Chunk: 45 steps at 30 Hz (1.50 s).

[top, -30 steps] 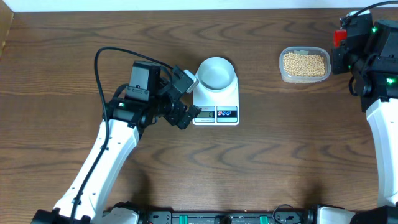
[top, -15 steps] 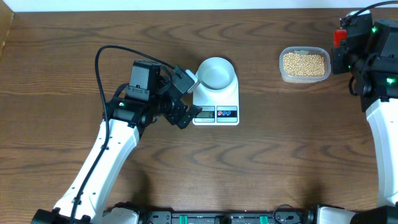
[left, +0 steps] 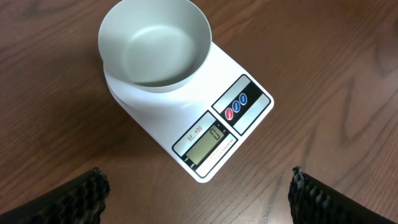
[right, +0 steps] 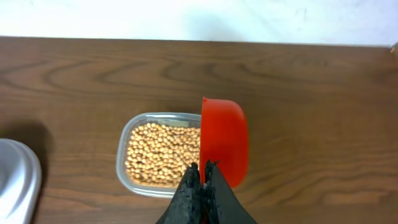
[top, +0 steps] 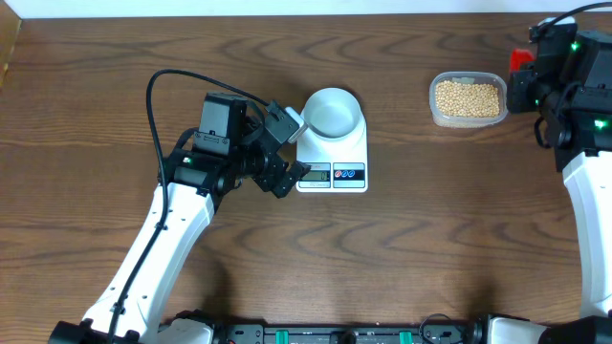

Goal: Scoop item into bowl and weigh 50g on scale
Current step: 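Move the right gripper with red scoop over the soybean tub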

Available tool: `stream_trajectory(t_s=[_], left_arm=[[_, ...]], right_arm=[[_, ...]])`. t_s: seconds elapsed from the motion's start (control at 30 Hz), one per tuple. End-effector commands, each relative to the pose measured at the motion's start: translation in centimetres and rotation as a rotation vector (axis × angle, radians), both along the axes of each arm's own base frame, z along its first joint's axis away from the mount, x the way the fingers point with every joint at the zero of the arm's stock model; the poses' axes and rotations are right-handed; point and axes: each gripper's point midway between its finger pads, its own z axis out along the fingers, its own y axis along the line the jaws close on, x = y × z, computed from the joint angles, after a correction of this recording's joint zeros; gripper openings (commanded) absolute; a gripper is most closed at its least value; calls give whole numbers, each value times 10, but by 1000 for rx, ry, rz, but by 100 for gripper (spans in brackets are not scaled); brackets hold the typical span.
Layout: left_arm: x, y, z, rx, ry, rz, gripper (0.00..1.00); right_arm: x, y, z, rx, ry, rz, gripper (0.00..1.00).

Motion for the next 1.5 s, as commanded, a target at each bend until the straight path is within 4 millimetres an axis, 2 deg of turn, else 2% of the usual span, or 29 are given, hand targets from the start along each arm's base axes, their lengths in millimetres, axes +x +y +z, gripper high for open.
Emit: stream_trajectory(t_s=[0.0,0.1,0.3,0.93,1.03,1.47], left_arm=[[-2,0,-3,3,2,-9,95],[-2,0,-3,3,2,-9,95],[-2,0,-3,3,2,-9,95],[-2,0,-3,3,2,-9,95],[-2,0,-3,3,2,-9,95],[-2,0,-3,3,2,-9,95]], right_arm=[[0,0,2,92,2,-62,1],[-4,0,-9,114,39,-80,1],[-9,1,-44,127,154,-93,1],[5,-4,-138,94,378,-70,1],[7,-5,-142,77,381,-59,1],[17,-10,-136,57,331,-73,1]])
